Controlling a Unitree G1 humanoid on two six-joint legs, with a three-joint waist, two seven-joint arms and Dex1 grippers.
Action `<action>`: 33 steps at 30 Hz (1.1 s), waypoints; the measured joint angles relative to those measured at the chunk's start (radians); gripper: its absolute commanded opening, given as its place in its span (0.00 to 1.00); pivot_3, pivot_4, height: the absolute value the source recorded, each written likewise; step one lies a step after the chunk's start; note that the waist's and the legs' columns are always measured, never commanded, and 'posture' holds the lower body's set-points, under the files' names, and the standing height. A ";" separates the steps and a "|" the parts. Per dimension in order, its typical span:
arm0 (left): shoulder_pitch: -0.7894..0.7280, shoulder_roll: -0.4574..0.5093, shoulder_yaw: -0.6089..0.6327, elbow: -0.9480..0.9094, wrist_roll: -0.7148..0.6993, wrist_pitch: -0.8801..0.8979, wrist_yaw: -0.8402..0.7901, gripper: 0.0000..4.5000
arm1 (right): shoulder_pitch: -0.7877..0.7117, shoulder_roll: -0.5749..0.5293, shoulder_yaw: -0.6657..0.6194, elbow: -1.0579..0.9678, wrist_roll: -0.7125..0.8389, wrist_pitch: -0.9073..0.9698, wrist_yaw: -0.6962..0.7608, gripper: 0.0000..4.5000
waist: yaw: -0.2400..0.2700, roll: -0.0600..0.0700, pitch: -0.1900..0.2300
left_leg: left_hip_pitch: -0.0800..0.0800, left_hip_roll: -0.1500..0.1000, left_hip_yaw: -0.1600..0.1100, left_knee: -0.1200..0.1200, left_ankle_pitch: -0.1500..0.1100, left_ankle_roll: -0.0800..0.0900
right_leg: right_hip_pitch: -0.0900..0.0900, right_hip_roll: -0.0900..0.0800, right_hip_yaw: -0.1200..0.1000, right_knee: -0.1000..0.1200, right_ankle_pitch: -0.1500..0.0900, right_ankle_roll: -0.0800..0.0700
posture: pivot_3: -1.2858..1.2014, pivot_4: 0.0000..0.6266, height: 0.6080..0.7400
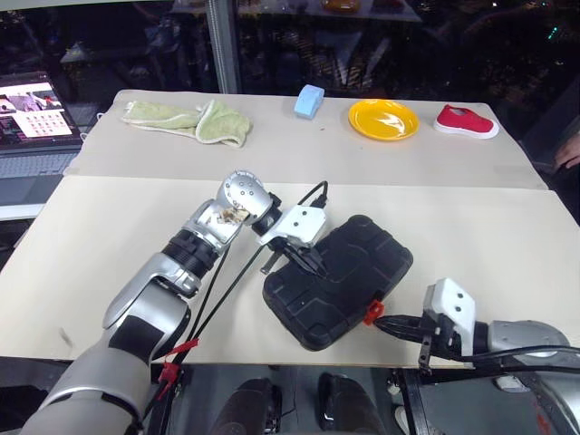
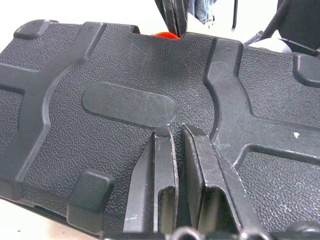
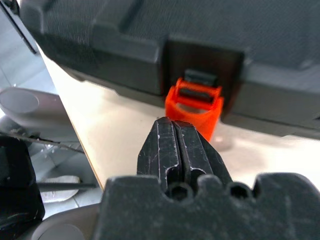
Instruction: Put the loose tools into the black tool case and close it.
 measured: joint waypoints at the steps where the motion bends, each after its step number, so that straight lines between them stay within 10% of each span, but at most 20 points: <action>1: 0.001 0.000 0.000 0.000 0.000 0.000 0.000 0.09 | 0.000 0.000 0.006 0.000 -0.004 -0.001 -0.003 0.00 | 0.000 0.000 0.000 | 0.000 0.000 0.000 0.000 0.000 0.000 | 0.000 0.000 0.000 0.000 0.000 0.000 | 0.52 0.24 0.94; 33: 0.027 -0.073 0.025 0.001 0.070 -0.036 0.007 0.09 | -0.065 0.194 0.100 0.086 -0.096 0.016 -0.149 0.00 | -0.027 0.000 0.000 | 0.015 0.001 0.000 0.000 -0.004 0.005 | 0.015 0.002 0.001 0.000 0.000 0.000 | 0.52 0.24 0.94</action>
